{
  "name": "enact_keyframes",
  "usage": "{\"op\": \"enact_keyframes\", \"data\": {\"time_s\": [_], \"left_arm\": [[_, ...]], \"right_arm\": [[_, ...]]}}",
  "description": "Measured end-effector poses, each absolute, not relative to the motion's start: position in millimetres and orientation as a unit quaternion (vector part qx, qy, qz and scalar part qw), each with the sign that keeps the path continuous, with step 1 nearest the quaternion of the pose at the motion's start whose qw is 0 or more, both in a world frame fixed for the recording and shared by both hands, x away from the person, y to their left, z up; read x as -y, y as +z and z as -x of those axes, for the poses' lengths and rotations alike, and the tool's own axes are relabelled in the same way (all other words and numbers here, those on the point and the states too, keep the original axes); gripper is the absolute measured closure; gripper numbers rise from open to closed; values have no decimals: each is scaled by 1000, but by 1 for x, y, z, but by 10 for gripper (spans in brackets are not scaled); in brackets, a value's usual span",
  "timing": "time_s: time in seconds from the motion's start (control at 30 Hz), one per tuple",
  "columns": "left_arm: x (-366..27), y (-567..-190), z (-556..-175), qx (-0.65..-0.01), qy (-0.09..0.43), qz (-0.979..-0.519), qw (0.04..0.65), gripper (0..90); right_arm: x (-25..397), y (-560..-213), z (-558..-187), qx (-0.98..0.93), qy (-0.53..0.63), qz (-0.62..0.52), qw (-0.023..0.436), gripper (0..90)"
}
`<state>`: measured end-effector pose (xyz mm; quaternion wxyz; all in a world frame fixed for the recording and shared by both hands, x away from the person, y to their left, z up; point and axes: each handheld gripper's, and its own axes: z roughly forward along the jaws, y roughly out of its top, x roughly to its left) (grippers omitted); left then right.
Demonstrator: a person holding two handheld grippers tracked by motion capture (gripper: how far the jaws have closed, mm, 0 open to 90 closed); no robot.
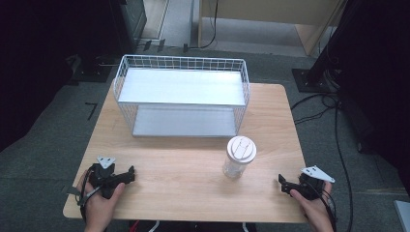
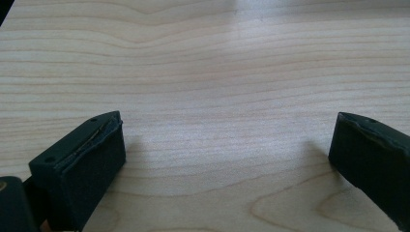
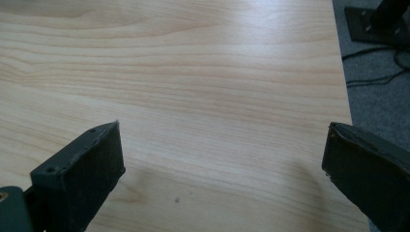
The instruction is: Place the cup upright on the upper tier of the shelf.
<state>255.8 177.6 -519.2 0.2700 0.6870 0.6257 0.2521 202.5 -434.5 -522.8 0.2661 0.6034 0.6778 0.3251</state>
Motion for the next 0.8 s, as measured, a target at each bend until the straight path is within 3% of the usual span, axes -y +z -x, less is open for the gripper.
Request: {"op": "enact_keyframes", "data": {"time_s": [0.3,0.8], "left_arm": [[-178,-519,-256,-624,251,-688,272,0],[-178,-519,-256,-624,252,-688,270,0]], "right_arm": [[415,-521,-199,-694,347,-577,254,13],[336,-520,-200,-758,379,-491,203,13]]}}
